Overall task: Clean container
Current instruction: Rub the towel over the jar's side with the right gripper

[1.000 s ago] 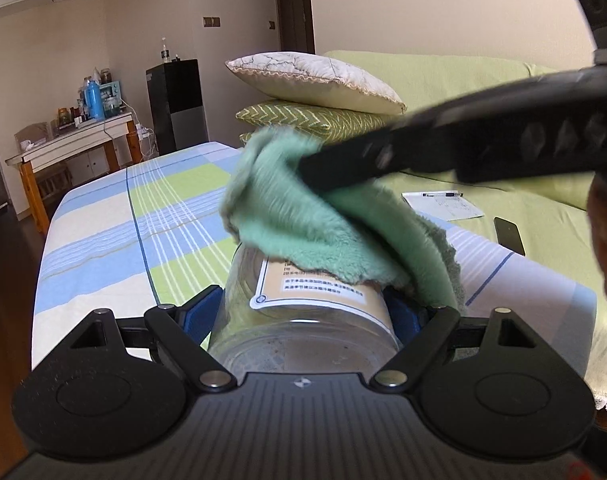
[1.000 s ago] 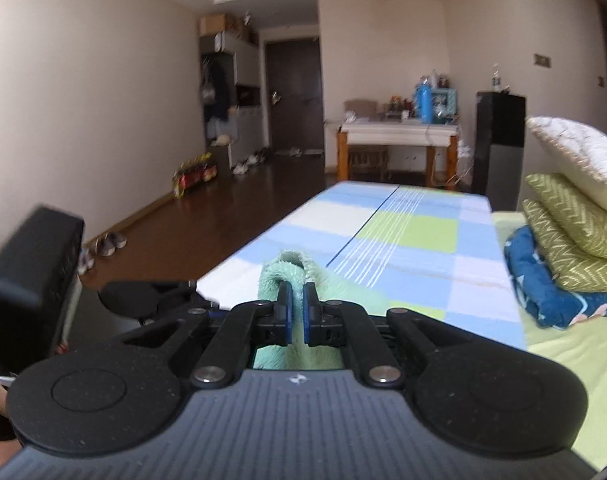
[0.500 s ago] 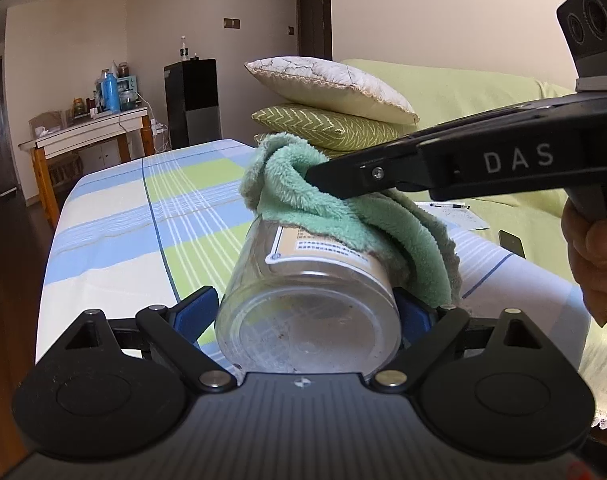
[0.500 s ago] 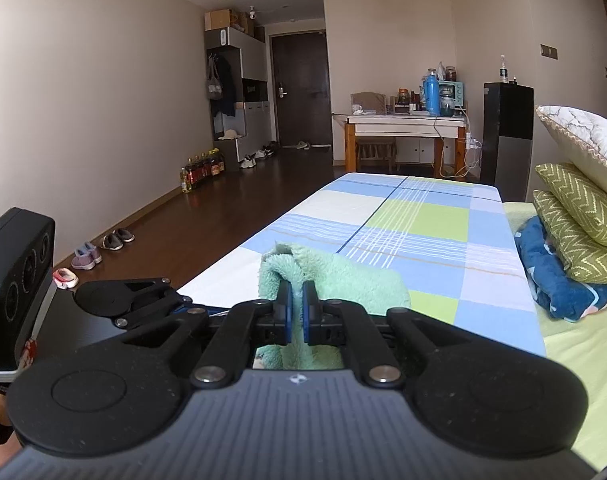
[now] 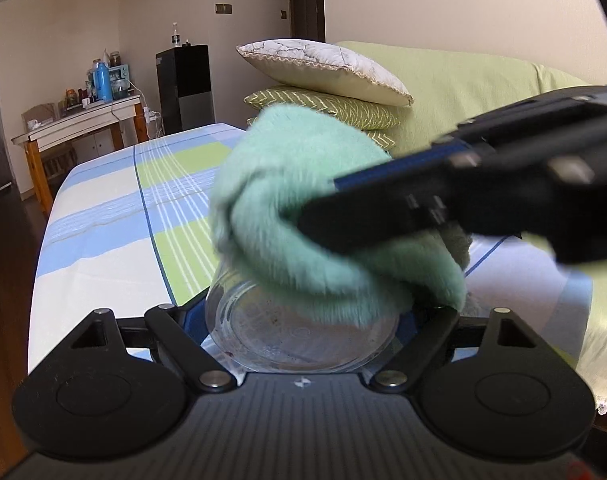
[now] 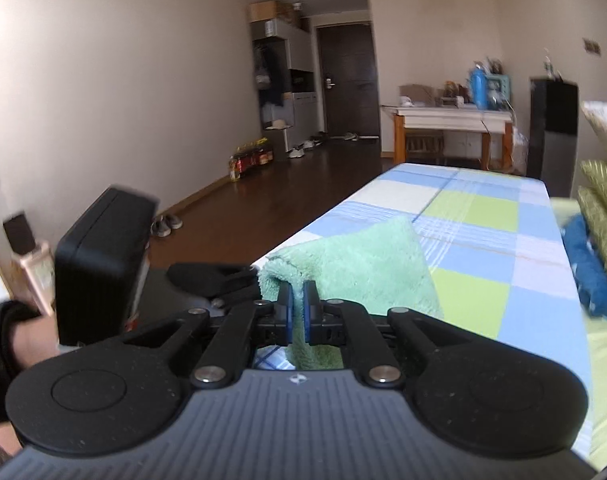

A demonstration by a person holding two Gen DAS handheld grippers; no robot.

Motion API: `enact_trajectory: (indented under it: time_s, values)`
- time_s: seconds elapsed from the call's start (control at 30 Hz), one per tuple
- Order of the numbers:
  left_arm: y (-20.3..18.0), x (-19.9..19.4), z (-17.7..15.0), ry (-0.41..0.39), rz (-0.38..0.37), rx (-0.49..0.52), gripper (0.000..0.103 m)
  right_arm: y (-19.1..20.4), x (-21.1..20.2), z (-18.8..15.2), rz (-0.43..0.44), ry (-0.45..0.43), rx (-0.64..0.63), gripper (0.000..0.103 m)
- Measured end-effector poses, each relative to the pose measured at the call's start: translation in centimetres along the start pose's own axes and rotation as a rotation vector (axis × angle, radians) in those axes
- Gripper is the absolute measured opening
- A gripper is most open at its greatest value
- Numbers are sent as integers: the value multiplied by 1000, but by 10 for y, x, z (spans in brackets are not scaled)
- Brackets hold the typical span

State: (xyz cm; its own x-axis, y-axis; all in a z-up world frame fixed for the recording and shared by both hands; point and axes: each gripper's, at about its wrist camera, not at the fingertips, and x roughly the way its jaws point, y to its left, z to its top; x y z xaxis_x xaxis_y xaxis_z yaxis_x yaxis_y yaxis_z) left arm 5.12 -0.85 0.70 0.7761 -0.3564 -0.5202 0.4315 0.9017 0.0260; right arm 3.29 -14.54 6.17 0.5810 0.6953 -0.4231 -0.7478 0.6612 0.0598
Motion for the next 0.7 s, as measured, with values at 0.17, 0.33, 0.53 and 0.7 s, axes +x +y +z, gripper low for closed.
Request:
enact_trajectory:
  time_s: [0.17, 0.33, 0.53, 0.7]
  values:
    - [3, 0, 8, 3, -1, -1, 85, -19, 8, 7, -65, -9, 27, 3]
    - [4, 1, 9, 5, 0, -2, 85, -42, 19, 12, -137, -19, 77, 3]
    - [12, 1, 12, 3, -36, -71, 88, -40, 20, 9, -146, -26, 77, 3]
    - [47, 1, 11, -24, -174, -327, 89, -40, 14, 6, -152, -27, 77, 3]
